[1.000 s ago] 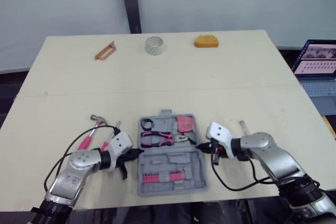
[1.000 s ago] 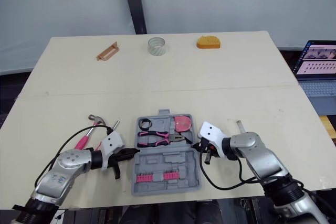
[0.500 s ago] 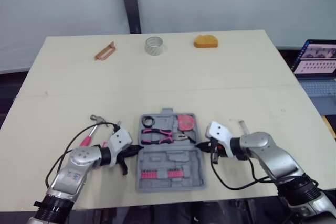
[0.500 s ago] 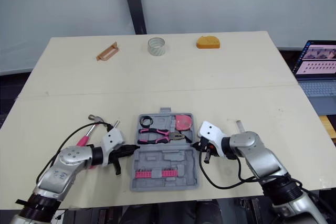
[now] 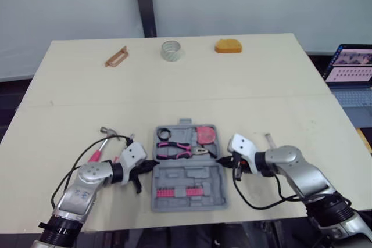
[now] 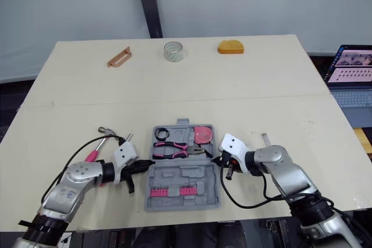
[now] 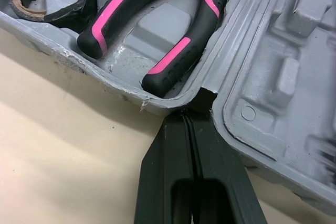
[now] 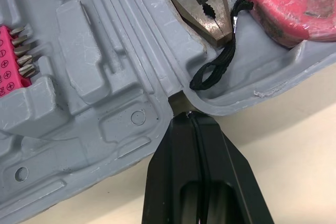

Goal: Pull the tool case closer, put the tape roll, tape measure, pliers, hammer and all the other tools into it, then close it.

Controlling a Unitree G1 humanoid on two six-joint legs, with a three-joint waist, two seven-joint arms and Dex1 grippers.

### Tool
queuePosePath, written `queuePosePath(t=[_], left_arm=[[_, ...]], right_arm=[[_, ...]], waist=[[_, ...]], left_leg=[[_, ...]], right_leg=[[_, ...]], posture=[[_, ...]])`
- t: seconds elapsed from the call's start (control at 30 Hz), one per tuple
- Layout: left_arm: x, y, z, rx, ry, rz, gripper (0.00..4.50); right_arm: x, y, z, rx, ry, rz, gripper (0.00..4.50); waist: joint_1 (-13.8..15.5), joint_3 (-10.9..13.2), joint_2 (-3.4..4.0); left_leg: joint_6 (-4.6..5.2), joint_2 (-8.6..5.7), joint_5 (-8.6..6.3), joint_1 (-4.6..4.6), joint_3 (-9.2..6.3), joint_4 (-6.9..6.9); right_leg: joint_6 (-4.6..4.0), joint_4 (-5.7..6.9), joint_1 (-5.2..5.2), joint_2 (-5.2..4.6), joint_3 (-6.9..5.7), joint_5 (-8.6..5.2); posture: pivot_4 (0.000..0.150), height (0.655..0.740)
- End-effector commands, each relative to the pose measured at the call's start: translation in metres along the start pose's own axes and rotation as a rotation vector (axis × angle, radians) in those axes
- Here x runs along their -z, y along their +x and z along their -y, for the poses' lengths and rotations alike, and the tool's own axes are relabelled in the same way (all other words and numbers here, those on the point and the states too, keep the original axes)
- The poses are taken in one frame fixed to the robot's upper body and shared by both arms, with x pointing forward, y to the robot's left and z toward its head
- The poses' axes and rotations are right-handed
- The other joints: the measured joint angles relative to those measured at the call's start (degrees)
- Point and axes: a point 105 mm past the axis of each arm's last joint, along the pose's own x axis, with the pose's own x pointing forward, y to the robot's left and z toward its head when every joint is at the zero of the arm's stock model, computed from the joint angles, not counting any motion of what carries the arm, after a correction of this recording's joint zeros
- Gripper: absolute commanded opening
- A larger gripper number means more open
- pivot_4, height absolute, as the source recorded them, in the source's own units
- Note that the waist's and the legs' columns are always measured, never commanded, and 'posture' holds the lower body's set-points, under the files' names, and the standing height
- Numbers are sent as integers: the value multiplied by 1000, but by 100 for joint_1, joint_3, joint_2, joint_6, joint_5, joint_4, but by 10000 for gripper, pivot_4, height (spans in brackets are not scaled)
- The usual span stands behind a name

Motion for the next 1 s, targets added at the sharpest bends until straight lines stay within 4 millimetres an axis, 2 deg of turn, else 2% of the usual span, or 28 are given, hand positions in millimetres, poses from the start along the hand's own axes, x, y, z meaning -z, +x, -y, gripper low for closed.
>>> queuePosePath(t=[0.03,0.67,1.0], left_arm=[[-9,7,5,22,27,35,0],[-6,4,4,19,28,31,0],[8,-12,-12,-31,19,-4,0]], right_arm=[[-17,1,-1,0,-49,62,354],[-14,-1,-2,2,-42,54,354],[0,-11,11,41,-26,23,354]], waist=[[0,0,0],[0,0,0],[-23,0,0]], left_leg=[[0,0,0,0,0,0],[0,0,0,0,0,0],[0,0,0,0,0,-1]], right_leg=[[0,0,0,0,0,0],[0,0,0,0,0,0],[0,0,-1,0,0,0]], posture=[[1500,7400],[1500,7400],[1500,7400]])
